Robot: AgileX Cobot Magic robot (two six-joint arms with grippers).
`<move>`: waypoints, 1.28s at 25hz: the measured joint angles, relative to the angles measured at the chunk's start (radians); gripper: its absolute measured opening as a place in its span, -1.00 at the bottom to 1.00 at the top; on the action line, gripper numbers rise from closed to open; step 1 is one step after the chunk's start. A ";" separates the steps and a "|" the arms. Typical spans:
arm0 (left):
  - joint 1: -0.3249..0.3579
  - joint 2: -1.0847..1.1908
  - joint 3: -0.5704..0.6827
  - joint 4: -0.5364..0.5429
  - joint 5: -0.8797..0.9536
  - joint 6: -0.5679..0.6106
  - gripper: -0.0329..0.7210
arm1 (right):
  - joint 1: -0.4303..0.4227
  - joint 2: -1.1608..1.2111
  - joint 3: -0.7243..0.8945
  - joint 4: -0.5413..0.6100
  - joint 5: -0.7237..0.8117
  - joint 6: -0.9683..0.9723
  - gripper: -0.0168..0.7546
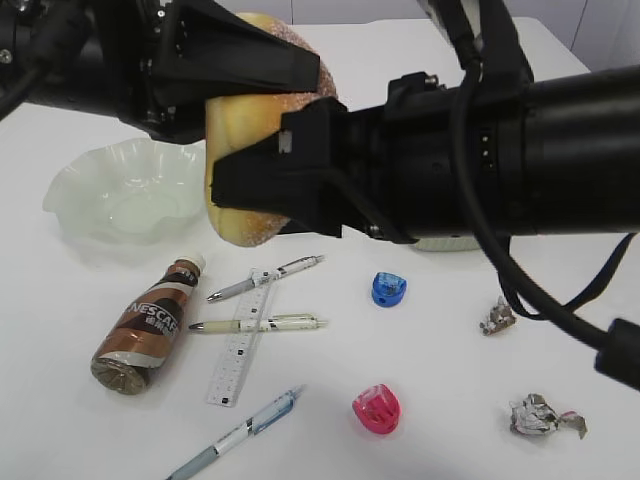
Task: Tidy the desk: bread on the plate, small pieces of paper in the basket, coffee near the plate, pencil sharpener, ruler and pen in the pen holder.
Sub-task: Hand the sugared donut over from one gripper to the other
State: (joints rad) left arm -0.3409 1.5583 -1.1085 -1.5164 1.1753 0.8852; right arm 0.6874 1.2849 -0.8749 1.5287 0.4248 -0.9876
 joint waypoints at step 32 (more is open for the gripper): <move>-0.002 0.000 -0.004 0.014 0.013 -0.005 -0.34 | 0.000 0.004 0.004 0.131 0.025 0.002 0.74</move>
State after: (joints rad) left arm -0.3425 1.5583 -1.1123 -1.5022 1.1883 0.8803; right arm 0.6874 1.2894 -0.8707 1.6595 0.4497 -0.9858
